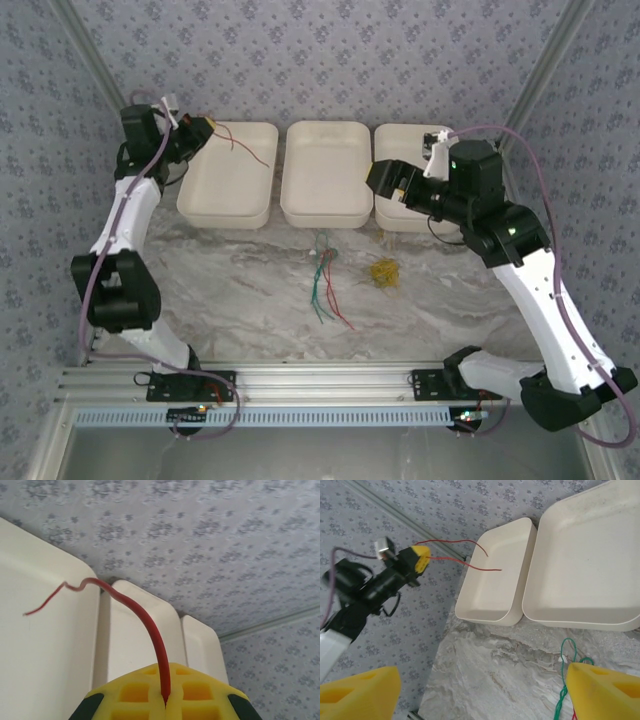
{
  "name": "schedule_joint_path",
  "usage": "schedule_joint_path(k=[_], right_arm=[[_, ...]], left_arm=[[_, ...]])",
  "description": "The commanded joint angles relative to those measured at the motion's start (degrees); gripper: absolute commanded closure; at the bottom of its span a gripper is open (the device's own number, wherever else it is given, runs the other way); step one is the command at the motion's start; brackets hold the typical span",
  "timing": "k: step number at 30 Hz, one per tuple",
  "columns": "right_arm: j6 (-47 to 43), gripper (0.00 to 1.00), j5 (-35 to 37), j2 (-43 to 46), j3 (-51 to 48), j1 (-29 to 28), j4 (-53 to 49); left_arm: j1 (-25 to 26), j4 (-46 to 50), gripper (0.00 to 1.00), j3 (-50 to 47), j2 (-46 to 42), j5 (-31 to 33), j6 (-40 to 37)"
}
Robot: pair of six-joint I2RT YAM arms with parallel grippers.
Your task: Untangle the cables
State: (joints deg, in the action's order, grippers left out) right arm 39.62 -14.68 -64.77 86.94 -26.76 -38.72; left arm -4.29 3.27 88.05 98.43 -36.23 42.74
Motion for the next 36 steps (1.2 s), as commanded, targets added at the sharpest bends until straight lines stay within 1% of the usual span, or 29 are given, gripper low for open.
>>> schedule_joint_path(k=[1, 4, 7, 10, 12, 13, 15, 16, 19, 23, 26, 28, 29, 31, 34, 35, 36], right_arm=[[0.29, 0.12, 0.97, 1.66, -0.77, -0.55, 1.23], [0.13, 0.12, 0.71, 1.84, -1.57, -0.53, 1.36], [0.20, 0.12, -0.01, 1.76, -2.75, -0.50, 2.21], [0.22, 0.12, -0.13, 1.67, -4.07, -0.72, 2.80], [0.29, 0.12, -0.27, 1.58, -5.22, -0.66, 3.42], [0.29, 0.12, -0.41, 1.49, -5.59, -0.78, 3.62], [0.55, 0.12, -0.60, 1.27, -6.28, -1.09, 4.00], [0.62, 0.12, -0.58, 1.13, -6.49, -1.35, 4.00], [0.73, 0.12, 0.03, 1.13, -6.81, -2.32, 4.01], [0.79, 0.12, 1.11, 1.32, -6.82, -3.87, 4.03], [0.73, 0.12, 1.93, 1.49, -6.90, -4.74, 4.00], [0.74, 0.12, 2.29, 1.49, -6.88, -5.19, 4.03], [0.73, 0.12, 2.59, 1.49, -6.90, -5.47, 4.00], [0.60, 0.12, 3.32, 1.58, -7.04, -5.93, 3.77], [0.20, 0.13, 5.66, 1.28, -7.77, -6.84, 2.40], [0.20, 0.14, 6.81, 1.08, -8.28, -7.26, 1.75], [-0.06, 0.14, 8.37, 0.84, -8.95, -7.93, 0.91]], left_arm=[[-0.78, -0.33, 1.00, 5.01, 4.82, -3.15, -2.44], [-1.04, 0.95, 1.00, 7.08, 9.46, -3.06, -4.21], [-1.04, 1.11, 1.00, 6.70, 12.77, -2.71, -5.08], [-0.90, -0.18, 1.00, 3.32, 13.74, -2.22, -5.01], [-0.76, -0.68, 0.99, -0.74, 12.15, -0.21, -5.21], [-0.71, -0.73, 0.93, -2.71, 11.15, 1.22, -5.21], [-0.71, 1.35, 0.75, -6.21, 8.78, 4.39, -5.44], [-0.69, 2.27, 0.71, -7.29, 8.07, 5.03, -5.40], [-0.54, 9.19, 0.53, -7.88, 7.27, 7.02, -6.48], [-0.01, 16.12, 0.34, -8.21, 5.12, 11.01, -8.14], [0.79, 19.42, 0.26, -7.32, 2.83, 13.41, -9.26], [1.61, 23.97, 0.24, -4.70, 2.14, 16.69, -10.50], [1.99, 26.52, 0.15, -3.27, 2.03, 18.57, -10.96], [2.58, 28.52, 0.10, -1.67, 1.70, 19.91, -11.35], [3.79, 30.65, 0.09, 0.37, 1.16, 23.29, -12.43], [4.07, 30.68, 0.10, 0.68, 0.87, 23.80, -12.67], [4.28, 30.46, 0.15, 0.73, 0.38, 24.37, -12.77]])
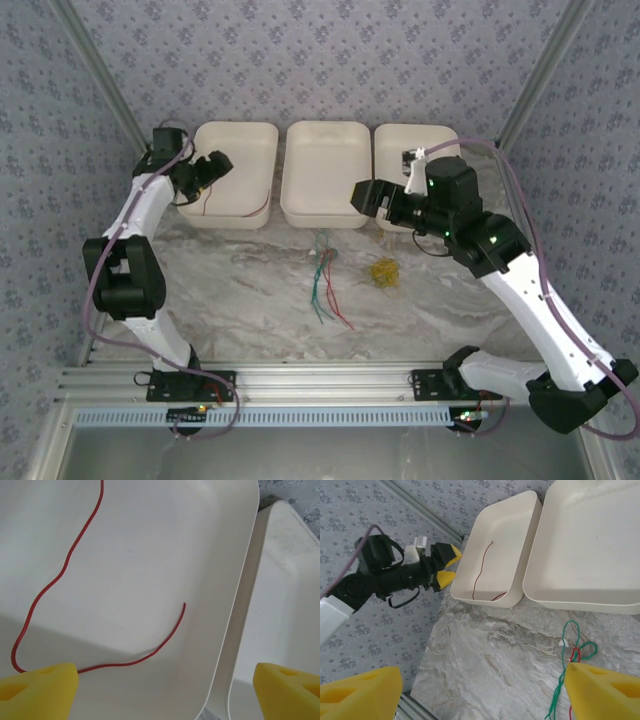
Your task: Untangle the cables
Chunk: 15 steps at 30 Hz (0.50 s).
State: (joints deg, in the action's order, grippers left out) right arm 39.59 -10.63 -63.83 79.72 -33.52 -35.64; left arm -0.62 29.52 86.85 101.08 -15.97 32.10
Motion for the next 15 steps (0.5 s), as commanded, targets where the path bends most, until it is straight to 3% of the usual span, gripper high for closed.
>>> schedule_joint_path(k=[1, 5, 9, 11, 15], right_arm=[[-0.21, 0.15, 5.76, -0.25, -2.65, -1.86, -2.71], [0.68, 0.23, 9.21, -0.56, -10.55, -4.54, -1.65], [1.16, 0.48, 8.88, -5.08, -20.26, -6.91, 3.67], [0.67, 0.59, 7.29, -9.95, -22.91, -7.43, 6.40], [-0.82, 0.59, 4.15, -19.31, -25.95, -8.39, 13.64]], left_arm=[[0.86, 3.86, 0.19, 1.79, -2.94, 4.19, -2.21], [4.72, 3.07, 0.26, 0.09, -8.82, 6.48, -2.80], [11.32, 2.86, 0.48, -6.64, -17.53, 9.71, -1.07], [14.89, 0.08, 0.51, -13.25, -22.41, 9.44, 1.89], [24.59, -8.19, 0.52, -27.62, -28.28, 7.89, 9.59]])
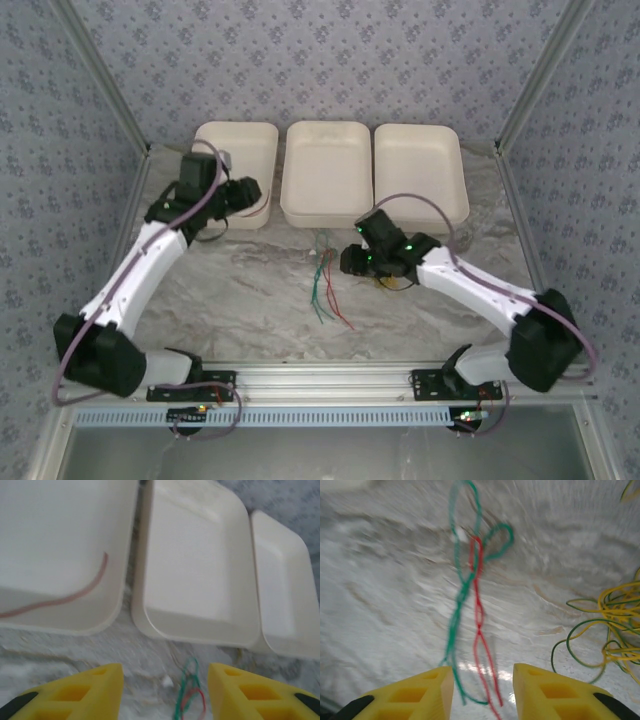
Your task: Untangle the cables
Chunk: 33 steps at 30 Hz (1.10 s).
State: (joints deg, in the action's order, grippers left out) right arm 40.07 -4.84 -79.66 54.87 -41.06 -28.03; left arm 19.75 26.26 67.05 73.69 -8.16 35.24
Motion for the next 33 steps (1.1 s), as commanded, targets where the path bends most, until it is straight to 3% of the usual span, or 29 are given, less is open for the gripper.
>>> schedule_joint_path(k=[1, 6, 11, 19, 26, 29, 31, 33], right_arm=[[-1.47, 0.58, -1.66, -5.40, -0.93, -1.15, 6.90], [-1.75, 0.59, -1.44, -14.98, 1.86, -2.27, 10.08], [-1.37, 0.60, -0.20, -20.35, 4.97, -2.34, 10.67], [-2.26, 0.68, 1.31, -24.23, 9.71, -0.87, 9.79], [-2.49, 0.59, 2.40, -21.58, 8.87, -1.69, 8.88], [-1.91, 0.55, 3.03, -19.05, 6.85, -2.77, 9.43], [-1.83, 0.56, 3.60, -17.82, 5.91, -3.89, 10.10], [-2.47, 0.55, 5.16, -17.42, 6.56, -5.56, 9.19]], left_arm=[[6.45, -7.58, 0.52, -10.87, -1.42, 0.06, 8.44], [16.52, -20.42, 0.60, -24.29, -0.23, 2.78, 16.70], [21.33, -26.19, 0.62, -26.75, 4.70, 3.86, 18.19], [21.41, -28.02, 0.63, -24.12, 11.55, 4.11, 16.23], [20.08, -29.25, 0.63, -22.93, 14.75, 4.00, 15.82], [19.84, -29.44, 0.71, -23.33, 14.41, 3.90, 16.05], [19.81, -27.76, 0.83, -23.83, 13.12, 5.64, 16.41], [19.78, -25.20, 0.88, -24.84, 11.16, 8.27, 17.17]])
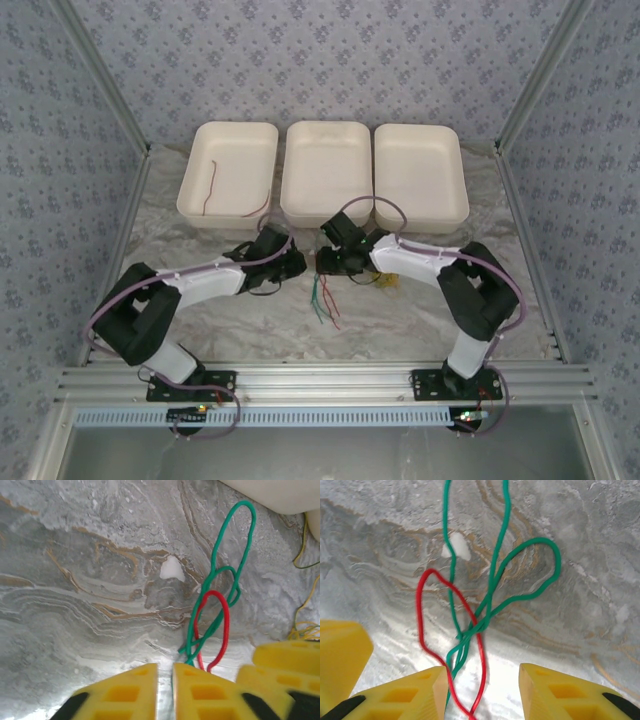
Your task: Untangle the cables
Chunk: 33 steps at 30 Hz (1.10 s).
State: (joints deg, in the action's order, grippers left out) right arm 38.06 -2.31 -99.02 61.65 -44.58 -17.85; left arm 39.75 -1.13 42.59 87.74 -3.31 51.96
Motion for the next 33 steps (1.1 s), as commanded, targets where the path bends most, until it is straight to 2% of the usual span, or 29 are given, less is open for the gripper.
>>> schedule_joint_path(k=[1, 6, 12, 15, 20, 26, 33], right_arm=[[-0.75, 0.55, 3.87, 1.48, 0.44, -2.80, -1.74], [-0.45, 0.59, 4.32, -3.43, 2.40, -2.90, -2.42], [-0.89, 0.66, 3.79, -7.14, 5.73, -2.71, -2.20], [-0.88, 0.75, 4.49, -7.33, 6.19, -2.71, -2.69], [-1.42, 1.00, 6.24, -5.63, 6.18, -2.66, -4.17], [-1.55, 1.00, 6.49, 2.32, 4.77, -1.84, -6.45], [-6.39, 1.00, -6.34, 8.32, 3.90, 3.45, -7.14]], left_arm=[[-0.28, 2.89, 0.88, -1.08, -4.23, 4.53, 0.82], [-0.11, 3.11, 0.87, -5.08, -9.73, 4.56, 2.33], [1.97, 3.67, 0.86, -6.12, -11.10, 2.34, 2.09], [3.31, 3.18, 0.83, -6.70, -10.86, 2.17, 2.26], [5.54, 1.30, 0.76, -7.85, -9.82, 2.34, 2.79], [7.98, -1.45, 0.65, -7.48, -7.61, 2.22, 2.88], [9.78, -3.45, 0.52, -2.62, -1.15, 0.50, -0.77]])
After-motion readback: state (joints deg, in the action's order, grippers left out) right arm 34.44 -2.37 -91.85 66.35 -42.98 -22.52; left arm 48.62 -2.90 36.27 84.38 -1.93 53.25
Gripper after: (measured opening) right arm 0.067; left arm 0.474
